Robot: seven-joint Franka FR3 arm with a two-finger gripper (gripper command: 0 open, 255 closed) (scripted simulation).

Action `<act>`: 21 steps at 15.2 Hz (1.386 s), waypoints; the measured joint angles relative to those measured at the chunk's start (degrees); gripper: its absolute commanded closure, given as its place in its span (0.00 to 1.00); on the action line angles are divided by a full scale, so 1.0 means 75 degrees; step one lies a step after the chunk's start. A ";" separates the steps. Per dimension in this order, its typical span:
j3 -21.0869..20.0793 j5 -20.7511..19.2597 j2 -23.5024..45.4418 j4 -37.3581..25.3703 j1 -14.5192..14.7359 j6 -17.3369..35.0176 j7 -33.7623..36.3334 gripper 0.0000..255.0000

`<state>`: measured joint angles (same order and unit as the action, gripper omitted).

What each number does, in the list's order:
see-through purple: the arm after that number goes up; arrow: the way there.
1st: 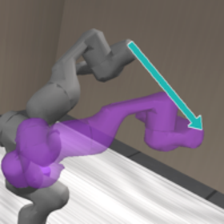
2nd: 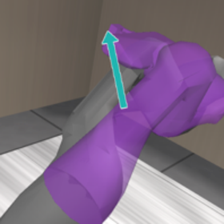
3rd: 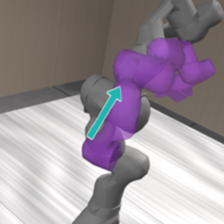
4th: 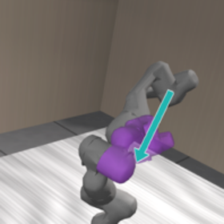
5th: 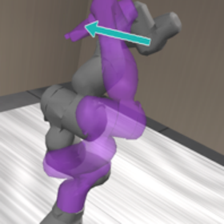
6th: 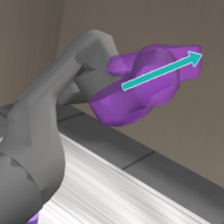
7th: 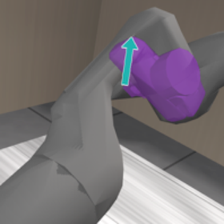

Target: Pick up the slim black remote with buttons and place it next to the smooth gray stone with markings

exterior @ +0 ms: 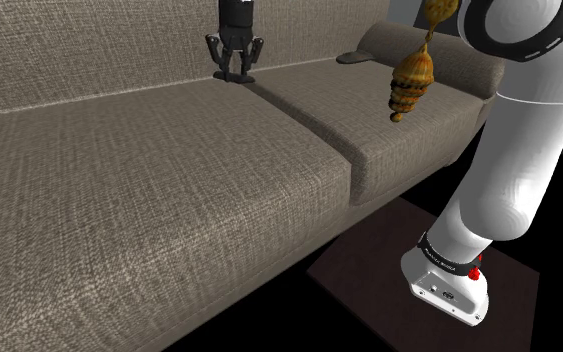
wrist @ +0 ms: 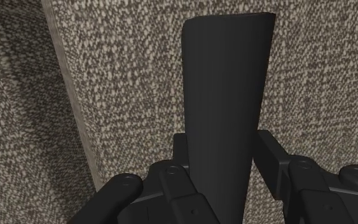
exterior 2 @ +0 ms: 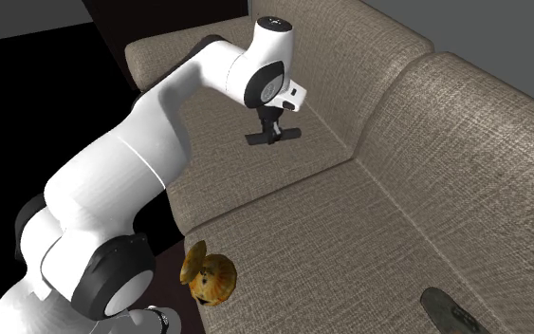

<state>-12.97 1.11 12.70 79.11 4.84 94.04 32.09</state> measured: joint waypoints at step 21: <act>0.0966 0.0362 -0.0750 0.0319 -0.1526 -0.0581 -0.2423 1.00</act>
<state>-5.73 3.83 7.07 81.50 -6.61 89.69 13.92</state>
